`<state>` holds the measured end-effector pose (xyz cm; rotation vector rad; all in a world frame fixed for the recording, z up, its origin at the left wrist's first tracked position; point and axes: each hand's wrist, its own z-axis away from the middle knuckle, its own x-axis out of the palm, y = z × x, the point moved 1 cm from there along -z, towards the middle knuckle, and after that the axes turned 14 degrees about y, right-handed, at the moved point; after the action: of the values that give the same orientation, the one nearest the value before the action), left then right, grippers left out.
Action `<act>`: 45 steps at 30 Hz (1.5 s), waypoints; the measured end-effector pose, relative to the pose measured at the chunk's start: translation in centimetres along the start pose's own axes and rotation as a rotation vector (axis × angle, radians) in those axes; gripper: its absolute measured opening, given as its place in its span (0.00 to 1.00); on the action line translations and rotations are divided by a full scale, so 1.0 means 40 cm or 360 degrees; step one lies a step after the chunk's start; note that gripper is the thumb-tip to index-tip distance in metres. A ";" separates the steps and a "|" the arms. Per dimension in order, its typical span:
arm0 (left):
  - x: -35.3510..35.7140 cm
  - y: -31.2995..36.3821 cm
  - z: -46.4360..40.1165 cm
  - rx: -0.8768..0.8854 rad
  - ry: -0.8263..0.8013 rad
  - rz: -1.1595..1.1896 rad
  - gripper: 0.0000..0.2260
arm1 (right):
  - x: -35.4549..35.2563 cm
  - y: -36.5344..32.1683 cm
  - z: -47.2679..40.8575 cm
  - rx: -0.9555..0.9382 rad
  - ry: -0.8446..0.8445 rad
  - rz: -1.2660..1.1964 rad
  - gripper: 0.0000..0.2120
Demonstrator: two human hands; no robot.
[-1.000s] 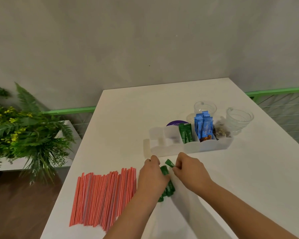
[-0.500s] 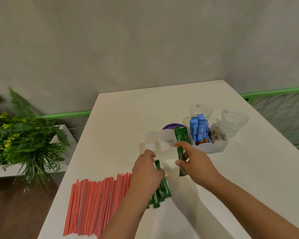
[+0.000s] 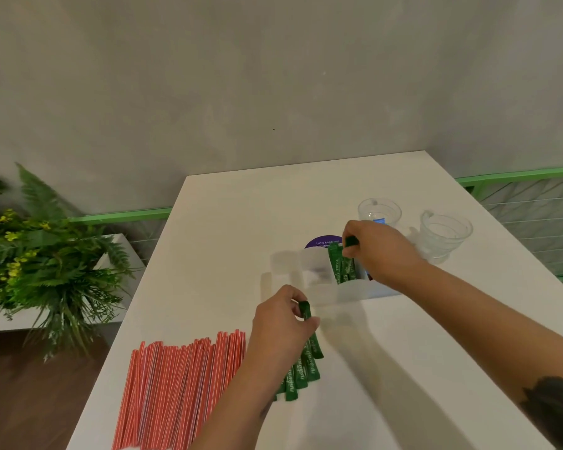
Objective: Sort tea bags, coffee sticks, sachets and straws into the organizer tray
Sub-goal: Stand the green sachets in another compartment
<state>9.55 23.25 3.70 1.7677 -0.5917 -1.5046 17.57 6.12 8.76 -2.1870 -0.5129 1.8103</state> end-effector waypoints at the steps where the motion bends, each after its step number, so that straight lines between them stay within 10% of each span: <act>1: -0.001 0.002 0.002 0.0009 -0.0004 0.0010 0.11 | 0.006 0.001 -0.006 -0.0006 -0.0010 0.0042 0.09; 10: 0.000 0.011 0.002 -0.0008 -0.0001 0.0047 0.09 | 0.086 0.015 -0.022 -0.0457 0.0084 0.0993 0.09; 27: 0.015 0.092 -0.094 -0.0015 0.0017 0.0349 0.06 | 0.068 0.027 -0.036 -0.0255 0.0546 0.0495 0.13; 45: 0.194 0.181 -0.208 0.0565 0.0045 -0.0592 0.08 | -0.010 0.077 0.007 0.0047 0.0827 0.0144 0.13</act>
<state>20.07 14.84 4.75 2.2663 -0.5633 -1.6956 17.57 3.13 7.80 -2.5589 -0.2720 1.1938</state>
